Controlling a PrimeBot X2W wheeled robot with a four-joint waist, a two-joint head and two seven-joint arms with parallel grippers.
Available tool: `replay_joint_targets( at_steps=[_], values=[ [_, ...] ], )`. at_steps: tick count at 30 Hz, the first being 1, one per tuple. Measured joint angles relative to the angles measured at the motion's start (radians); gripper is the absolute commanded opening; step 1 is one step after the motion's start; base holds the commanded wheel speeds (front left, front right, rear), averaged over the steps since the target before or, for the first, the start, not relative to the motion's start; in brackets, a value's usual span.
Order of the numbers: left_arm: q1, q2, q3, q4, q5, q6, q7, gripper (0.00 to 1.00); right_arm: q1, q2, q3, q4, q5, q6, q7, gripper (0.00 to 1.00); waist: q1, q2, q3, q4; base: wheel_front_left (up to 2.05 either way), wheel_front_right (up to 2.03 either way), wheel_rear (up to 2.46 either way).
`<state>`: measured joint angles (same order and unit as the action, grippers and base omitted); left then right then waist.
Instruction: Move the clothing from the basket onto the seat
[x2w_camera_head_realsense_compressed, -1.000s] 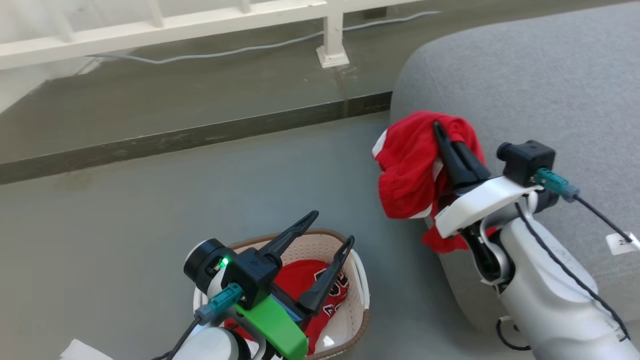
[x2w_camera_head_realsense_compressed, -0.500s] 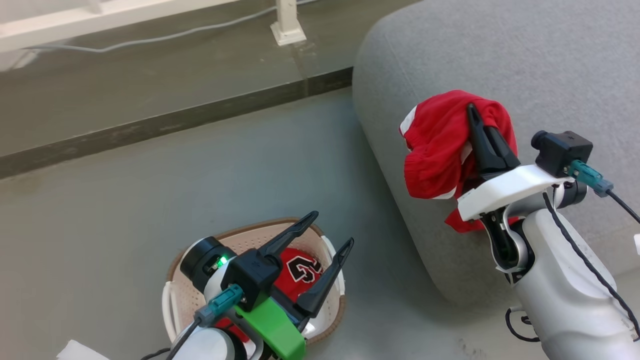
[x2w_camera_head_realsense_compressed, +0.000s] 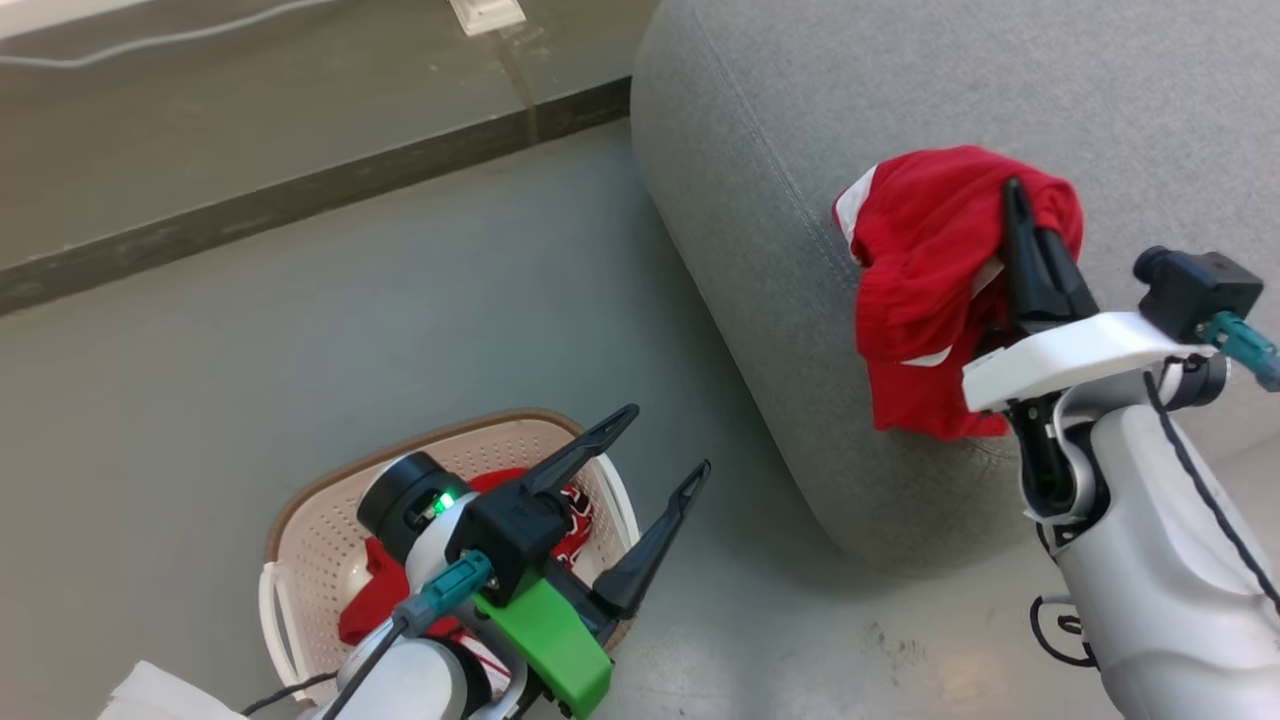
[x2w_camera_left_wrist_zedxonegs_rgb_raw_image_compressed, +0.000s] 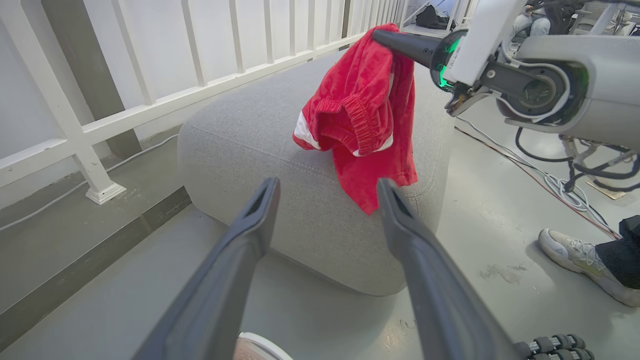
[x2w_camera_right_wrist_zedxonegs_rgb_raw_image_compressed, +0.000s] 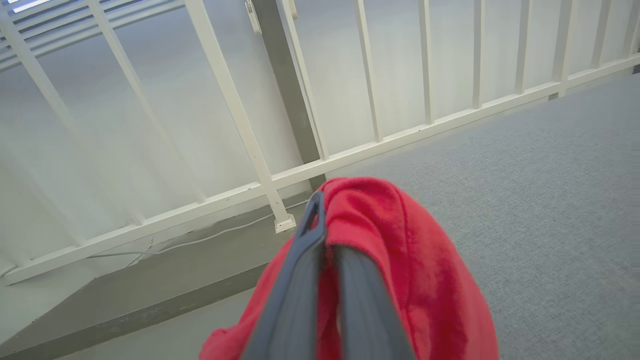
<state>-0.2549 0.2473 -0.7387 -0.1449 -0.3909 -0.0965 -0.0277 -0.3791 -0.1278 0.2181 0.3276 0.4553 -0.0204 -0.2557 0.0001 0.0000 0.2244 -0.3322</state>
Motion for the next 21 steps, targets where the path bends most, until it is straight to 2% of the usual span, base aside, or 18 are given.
replay_joint_targets(
  at_steps=[12,21],
  values=[
    [-0.058,0.005,-0.008,-0.028,0.029,-0.001,0.035,1.00,-0.101,-0.015,-0.149,-0.017,-0.010,-0.014,0.000,0.00,0.0000,0.0000,0.082,-0.031,0.00,0.00,0.00],
    [-0.112,0.013,-0.006,-0.043,0.035,-0.005,0.054,1.00,-0.230,-0.069,-0.233,0.028,-0.015,-0.007,0.000,0.00,0.0001,0.0000,0.151,-0.019,0.00,0.00,0.00]
  ],
)
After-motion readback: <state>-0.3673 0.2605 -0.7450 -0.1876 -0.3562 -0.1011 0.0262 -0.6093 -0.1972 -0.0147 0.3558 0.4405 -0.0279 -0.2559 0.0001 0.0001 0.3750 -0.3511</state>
